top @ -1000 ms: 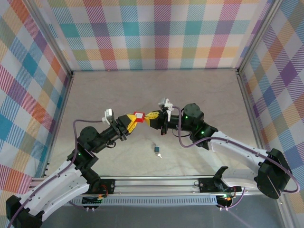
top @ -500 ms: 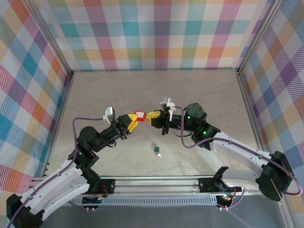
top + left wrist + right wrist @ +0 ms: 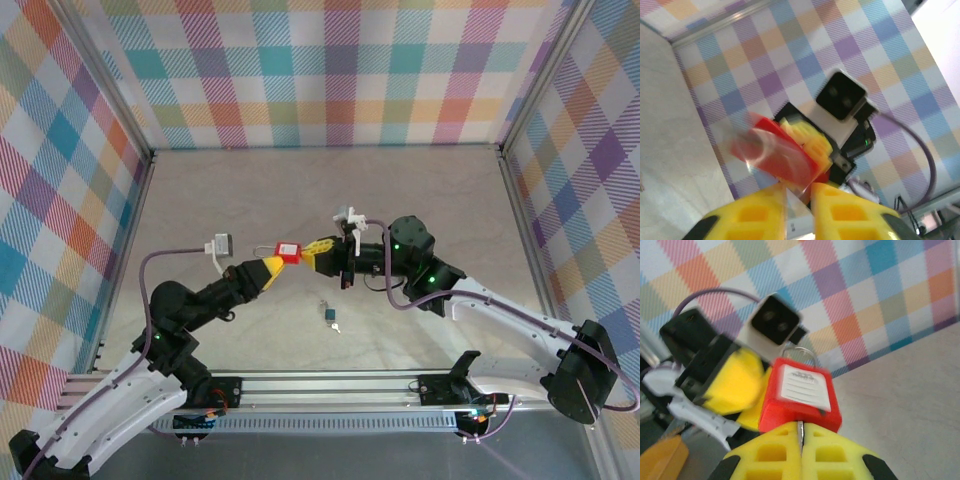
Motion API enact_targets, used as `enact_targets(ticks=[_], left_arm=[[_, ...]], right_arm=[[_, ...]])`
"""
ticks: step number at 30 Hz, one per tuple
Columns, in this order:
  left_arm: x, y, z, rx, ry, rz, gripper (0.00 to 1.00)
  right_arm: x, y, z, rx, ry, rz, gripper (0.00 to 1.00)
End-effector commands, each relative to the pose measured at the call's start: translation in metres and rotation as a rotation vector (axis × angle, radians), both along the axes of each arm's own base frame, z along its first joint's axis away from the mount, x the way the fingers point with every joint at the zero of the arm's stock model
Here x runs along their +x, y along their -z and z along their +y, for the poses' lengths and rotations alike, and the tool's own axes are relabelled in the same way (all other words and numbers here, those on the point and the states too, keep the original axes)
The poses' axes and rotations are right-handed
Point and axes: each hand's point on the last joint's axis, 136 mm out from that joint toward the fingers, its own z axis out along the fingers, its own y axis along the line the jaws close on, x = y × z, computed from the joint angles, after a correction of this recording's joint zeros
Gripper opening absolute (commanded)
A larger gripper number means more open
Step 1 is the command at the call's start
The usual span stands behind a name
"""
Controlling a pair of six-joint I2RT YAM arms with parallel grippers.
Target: Lock with the key
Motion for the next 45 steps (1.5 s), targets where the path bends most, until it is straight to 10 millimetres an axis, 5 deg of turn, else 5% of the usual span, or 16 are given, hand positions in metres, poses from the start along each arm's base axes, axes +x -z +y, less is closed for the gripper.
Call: enact_targets(ticks=[1, 14, 16, 20, 21, 25, 34, 45], left_arm=[[-0.021, -0.023, 0.004, -0.048, 0.032, -0.213, 0.0], [-0.022, -0.023, 0.011, 0.06, -0.029, -0.235, 0.0], [-0.021, -0.027, 0.016, 0.121, -0.061, -0.227, 0.14], [-0.023, -0.048, 0.033, 0.18, -0.132, -0.22, 0.65], [-0.021, -0.05, 0.036, 0.197, -0.152, -0.203, 0.7], [-0.009, -0.038, 0.034, 0.279, -0.171, -0.111, 0.75], [0.012, 0.017, -0.004, 0.296, -0.037, 0.261, 0.86], [0.02, 0.028, 0.026, 0.19, -0.208, 0.512, 0.89]], right_arm=[[0.013, -0.014, -0.004, 0.033, 0.059, 0.109, 0.0], [0.008, -0.016, -0.008, 0.046, 0.034, 0.096, 0.0], [0.006, -0.015, -0.009, 0.049, 0.025, 0.075, 0.0], [-0.002, -0.014, -0.007, 0.043, -0.021, 0.045, 0.0], [-0.003, -0.013, -0.007, 0.041, -0.028, 0.033, 0.0], [-0.005, -0.008, -0.009, 0.024, -0.026, -0.043, 0.0], [-0.002, -0.002, -0.012, -0.017, 0.008, -0.183, 0.0], [-0.014, 0.012, 0.0, -0.069, 0.022, -0.352, 0.0]])
